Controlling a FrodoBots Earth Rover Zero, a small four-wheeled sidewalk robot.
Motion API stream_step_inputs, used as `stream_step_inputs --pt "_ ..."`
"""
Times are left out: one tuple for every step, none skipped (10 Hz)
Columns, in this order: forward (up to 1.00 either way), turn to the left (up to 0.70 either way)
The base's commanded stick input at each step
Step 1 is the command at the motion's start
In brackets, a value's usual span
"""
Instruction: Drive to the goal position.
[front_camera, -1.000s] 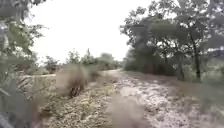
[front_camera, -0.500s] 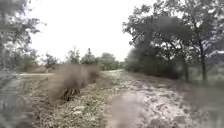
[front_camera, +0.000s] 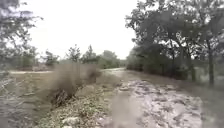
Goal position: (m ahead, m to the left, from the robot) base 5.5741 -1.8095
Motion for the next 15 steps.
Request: stream_step_inputs --pt "0.7 -0.33" --pt "0.7 -0.35" --pt "0.7 -0.35" --pt "0.7 -0.35" --pt "0.7 -0.35" --pt "0.7 -0.09" --pt "0.7 0.0" --pt "0.7 0.0" --pt "0.7 0.0" --pt "0.7 0.0" --pt "0.7 0.0" --pt "0.7 0.0" --pt "0.7 0.0" --pt "0.7 0.0" --pt "0.7 0.0"
